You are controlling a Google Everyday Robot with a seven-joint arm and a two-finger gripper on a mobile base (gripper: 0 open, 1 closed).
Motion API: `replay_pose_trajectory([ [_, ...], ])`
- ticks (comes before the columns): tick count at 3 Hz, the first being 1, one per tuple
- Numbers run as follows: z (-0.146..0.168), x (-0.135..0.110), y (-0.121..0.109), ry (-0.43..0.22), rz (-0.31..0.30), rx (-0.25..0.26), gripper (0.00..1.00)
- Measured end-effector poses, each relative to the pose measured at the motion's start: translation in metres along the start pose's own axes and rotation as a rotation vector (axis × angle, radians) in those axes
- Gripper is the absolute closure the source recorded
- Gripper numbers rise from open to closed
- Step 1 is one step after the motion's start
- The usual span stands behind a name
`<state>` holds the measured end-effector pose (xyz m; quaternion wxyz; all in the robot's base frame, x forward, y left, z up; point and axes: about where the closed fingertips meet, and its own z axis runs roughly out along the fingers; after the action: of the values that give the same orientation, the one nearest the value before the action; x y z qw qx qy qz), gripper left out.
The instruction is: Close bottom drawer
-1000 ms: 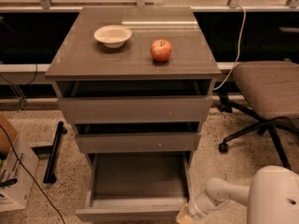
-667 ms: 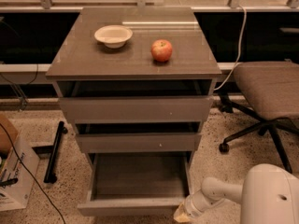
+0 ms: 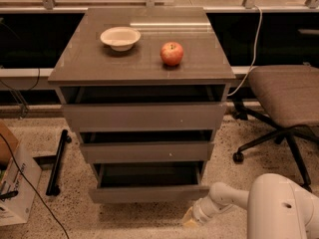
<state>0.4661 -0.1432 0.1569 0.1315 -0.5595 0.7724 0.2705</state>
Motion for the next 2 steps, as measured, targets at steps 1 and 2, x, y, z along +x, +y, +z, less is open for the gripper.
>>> replay_pose_trajectory([
  [1, 0.000, 0.000, 0.000, 0.000, 0.000, 0.000, 1.00],
  [2, 0.002, -0.006, -0.017, -0.026, -0.012, 0.037, 1.00],
])
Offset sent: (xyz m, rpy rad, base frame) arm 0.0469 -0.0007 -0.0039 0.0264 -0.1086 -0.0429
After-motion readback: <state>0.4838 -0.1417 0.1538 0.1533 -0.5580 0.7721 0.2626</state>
